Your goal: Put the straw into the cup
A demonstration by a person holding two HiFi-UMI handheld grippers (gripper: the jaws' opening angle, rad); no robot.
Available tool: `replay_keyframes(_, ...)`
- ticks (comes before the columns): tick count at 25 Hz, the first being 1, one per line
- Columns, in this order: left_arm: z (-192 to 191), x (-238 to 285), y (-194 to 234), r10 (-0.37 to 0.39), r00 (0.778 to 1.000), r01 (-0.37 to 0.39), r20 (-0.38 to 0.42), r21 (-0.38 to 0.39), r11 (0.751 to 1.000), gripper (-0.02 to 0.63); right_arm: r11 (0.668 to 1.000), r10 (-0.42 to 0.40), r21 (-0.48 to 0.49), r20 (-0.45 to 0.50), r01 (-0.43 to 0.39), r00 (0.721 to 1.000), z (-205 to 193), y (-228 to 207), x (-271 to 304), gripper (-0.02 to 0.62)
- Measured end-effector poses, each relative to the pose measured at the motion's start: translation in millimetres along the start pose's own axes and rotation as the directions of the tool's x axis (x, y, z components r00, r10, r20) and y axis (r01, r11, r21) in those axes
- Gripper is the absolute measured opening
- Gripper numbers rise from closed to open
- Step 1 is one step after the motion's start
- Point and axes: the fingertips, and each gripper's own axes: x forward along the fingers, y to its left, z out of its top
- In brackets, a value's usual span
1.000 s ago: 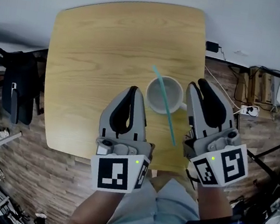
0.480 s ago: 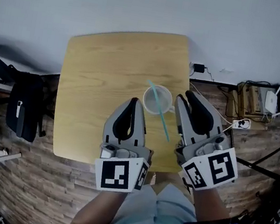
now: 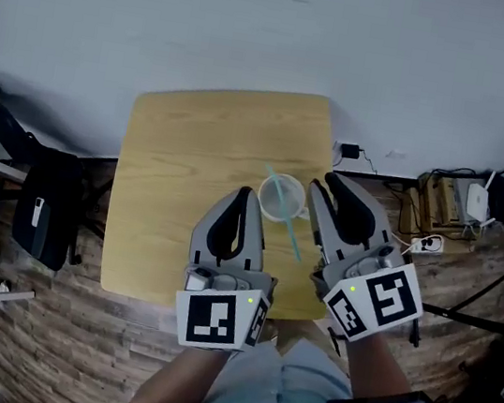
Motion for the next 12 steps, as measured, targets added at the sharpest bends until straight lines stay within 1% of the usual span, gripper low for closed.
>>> replay_keyframes(4, -16, 9, 8, 0.025, 0.999, -0.026, -0.03, -0.026, 0.999, -0.002, 0.999, 0.029, 0.024, -0.088, -0.027, 0.996, -30, -3, 17, 0.078)
replay_keyframes(7, -36, 19, 18, 0.042, 0.997, -0.045, -0.07, -0.036, 0.998, -0.002, 0.998, 0.053, 0.049, -0.168, -0.046, 0.984, -60, -7, 34, 0.078)
replay_keyframes(9, -49, 28, 22, 0.051, 0.994, -0.055, -0.097, -0.042, 0.998, -0.002, 0.996, 0.068, 0.068, -0.22, -0.054, 0.973, -80, -13, 45, 0.078)
replay_keyframes(12, -71, 39, 26, 0.067, 0.988, -0.076, -0.138, -0.062, 0.995, -0.002, 0.992, 0.105, 0.1, -0.308, -0.078, 0.945, -112, -17, 58, 0.078)
